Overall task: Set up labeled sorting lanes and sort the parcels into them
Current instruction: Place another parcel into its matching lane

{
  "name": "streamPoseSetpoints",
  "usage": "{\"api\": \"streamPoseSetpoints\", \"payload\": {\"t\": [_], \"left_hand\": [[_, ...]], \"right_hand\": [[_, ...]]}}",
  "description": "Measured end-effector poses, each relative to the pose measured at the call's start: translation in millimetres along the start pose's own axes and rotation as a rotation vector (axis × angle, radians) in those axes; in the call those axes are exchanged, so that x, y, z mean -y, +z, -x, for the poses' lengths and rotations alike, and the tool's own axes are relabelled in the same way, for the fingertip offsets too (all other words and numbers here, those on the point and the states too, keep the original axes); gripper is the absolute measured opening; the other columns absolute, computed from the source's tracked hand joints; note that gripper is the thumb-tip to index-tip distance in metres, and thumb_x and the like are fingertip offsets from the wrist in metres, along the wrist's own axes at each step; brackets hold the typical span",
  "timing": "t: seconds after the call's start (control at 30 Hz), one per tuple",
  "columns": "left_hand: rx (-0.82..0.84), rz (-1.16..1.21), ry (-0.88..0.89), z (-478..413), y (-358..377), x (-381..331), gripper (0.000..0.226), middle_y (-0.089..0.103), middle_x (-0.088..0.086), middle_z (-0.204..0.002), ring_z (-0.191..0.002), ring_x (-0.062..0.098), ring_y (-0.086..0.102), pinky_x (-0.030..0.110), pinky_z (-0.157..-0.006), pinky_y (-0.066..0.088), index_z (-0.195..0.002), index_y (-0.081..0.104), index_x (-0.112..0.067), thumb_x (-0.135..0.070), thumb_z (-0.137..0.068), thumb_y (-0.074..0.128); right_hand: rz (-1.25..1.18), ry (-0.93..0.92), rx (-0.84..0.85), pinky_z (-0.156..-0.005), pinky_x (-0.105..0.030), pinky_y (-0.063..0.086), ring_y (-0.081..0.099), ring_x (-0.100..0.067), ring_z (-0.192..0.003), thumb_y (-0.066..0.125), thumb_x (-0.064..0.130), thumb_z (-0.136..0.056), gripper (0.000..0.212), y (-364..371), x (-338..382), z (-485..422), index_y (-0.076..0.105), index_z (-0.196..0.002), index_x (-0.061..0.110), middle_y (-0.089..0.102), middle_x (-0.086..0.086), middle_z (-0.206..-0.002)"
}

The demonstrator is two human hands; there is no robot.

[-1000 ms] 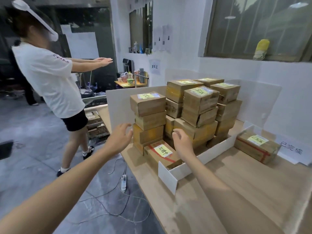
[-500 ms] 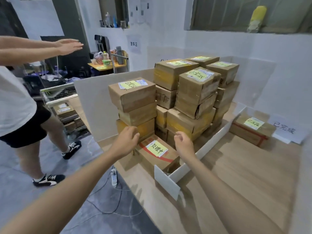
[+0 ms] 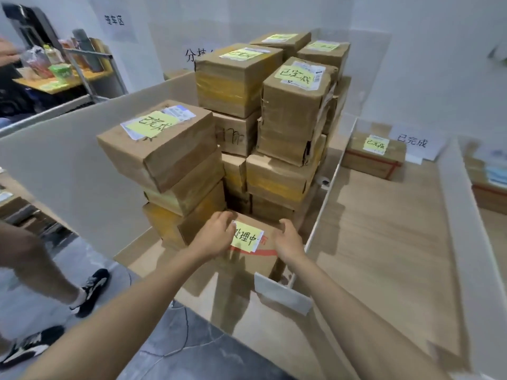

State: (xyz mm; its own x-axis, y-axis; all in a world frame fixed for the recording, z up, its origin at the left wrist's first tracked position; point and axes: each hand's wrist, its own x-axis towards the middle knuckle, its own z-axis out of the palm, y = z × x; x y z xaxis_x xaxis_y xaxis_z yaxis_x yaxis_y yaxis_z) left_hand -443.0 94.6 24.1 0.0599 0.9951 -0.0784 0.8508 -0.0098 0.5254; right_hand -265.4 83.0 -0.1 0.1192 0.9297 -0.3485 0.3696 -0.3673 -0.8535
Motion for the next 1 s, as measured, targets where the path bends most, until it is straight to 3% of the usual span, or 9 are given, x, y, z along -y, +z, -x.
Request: {"api": "streamPoseSetpoints", "payload": {"t": [0.1,0.2,0.27,0.37,0.53,0.7,0.83,0.9,1.0], "left_hand": [[0.083,0.014,-0.013,-14,13,16,0.041,0.043,0.008,-0.140,-0.120,0.019,0.050,0.022,-0.089,0.040,-0.139,0.042,-0.013,-0.029,-0.101,0.037],[0.154,-0.009,-0.041,-26,23,29,0.040,0.045,0.014,-0.137,-0.120,0.028,0.049,0.036,-0.102,0.040,-0.136,0.042,-0.009,-0.024,-0.099,0.039],[0.180,-0.018,-0.066,-31,28,35,0.039,0.046,0.015,-0.134,-0.117,0.029,0.050,0.038,-0.100,0.040,-0.134,0.043,-0.009,-0.025,-0.099,0.037],[0.202,0.001,-0.087,-37,33,43,0.034,0.052,0.016,-0.127,-0.110,0.029,0.053,0.038,-0.094,0.044,-0.127,0.047,-0.008,-0.024,-0.099,0.036],[0.228,0.056,-0.105,-43,37,49,0.029,0.060,0.010,-0.120,-0.103,0.024,0.059,0.038,-0.087,0.052,-0.123,0.048,-0.012,-0.024,-0.099,0.039],[0.211,0.042,-0.093,-52,40,47,0.027,0.055,0.014,-0.119,-0.098,0.025,0.052,0.035,-0.081,0.044,-0.120,0.047,-0.008,-0.021,-0.098,0.037],[0.188,0.064,-0.119,-53,40,44,0.024,0.055,0.010,-0.110,-0.090,0.021,0.053,0.034,-0.072,0.045,-0.118,0.046,-0.010,-0.021,-0.099,0.036],[0.192,0.071,-0.133,-53,38,43,0.031,0.056,0.010,-0.112,-0.090,0.022,0.052,0.033,-0.071,0.043,-0.127,0.043,-0.009,-0.020,-0.099,0.035],[0.193,0.081,-0.153,-54,35,44,0.042,0.056,0.013,-0.124,-0.093,0.021,0.051,0.032,-0.072,0.041,-0.140,0.036,-0.009,-0.019,-0.099,0.034]], "right_hand": [[0.051,0.074,-0.030,-0.056,-0.013,0.046,0.060,-0.024,-0.114,0.045,0.018,-0.100,0.044,16,-7,-12,0.036,-0.142,0.011,0.055,-0.009,-0.134],[0.118,0.122,-0.063,-0.082,-0.032,0.053,0.060,-0.026,-0.107,0.051,0.018,-0.094,0.029,29,-16,-25,0.054,-0.122,0.012,0.060,-0.008,-0.124],[0.165,0.154,-0.068,-0.082,-0.032,0.052,0.060,-0.024,-0.101,0.048,0.017,-0.094,0.024,35,-18,-28,0.057,-0.116,0.017,0.063,-0.006,-0.118],[0.168,0.232,-0.056,-0.089,-0.034,0.050,0.057,-0.025,-0.109,0.045,0.019,-0.096,0.040,41,-22,-28,0.044,-0.136,0.023,0.060,-0.004,-0.124],[0.104,0.275,-0.081,-0.094,-0.037,0.050,0.058,-0.027,-0.113,0.045,0.016,-0.097,0.039,48,-24,-33,0.040,-0.136,0.019,0.062,-0.006,-0.125],[0.079,0.281,-0.077,-0.091,-0.034,0.052,0.061,-0.025,-0.107,0.046,0.017,-0.096,0.025,51,-25,-41,0.054,-0.119,0.020,0.066,-0.003,-0.119],[0.021,0.352,-0.091,-0.091,-0.031,0.048,0.057,-0.024,-0.111,0.037,0.016,-0.101,0.011,45,-20,-32,0.039,-0.111,0.019,0.056,0.002,-0.108],[-0.003,0.368,-0.089,-0.097,-0.035,0.048,0.057,-0.026,-0.112,0.037,0.018,-0.100,0.017,45,-21,-31,0.033,-0.116,0.019,0.056,0.002,-0.112],[-0.015,0.380,-0.080,-0.100,-0.045,0.046,0.054,-0.030,-0.116,0.043,0.022,-0.092,0.051,50,-27,-39,0.023,-0.139,0.016,0.054,-0.008,-0.130]]}}
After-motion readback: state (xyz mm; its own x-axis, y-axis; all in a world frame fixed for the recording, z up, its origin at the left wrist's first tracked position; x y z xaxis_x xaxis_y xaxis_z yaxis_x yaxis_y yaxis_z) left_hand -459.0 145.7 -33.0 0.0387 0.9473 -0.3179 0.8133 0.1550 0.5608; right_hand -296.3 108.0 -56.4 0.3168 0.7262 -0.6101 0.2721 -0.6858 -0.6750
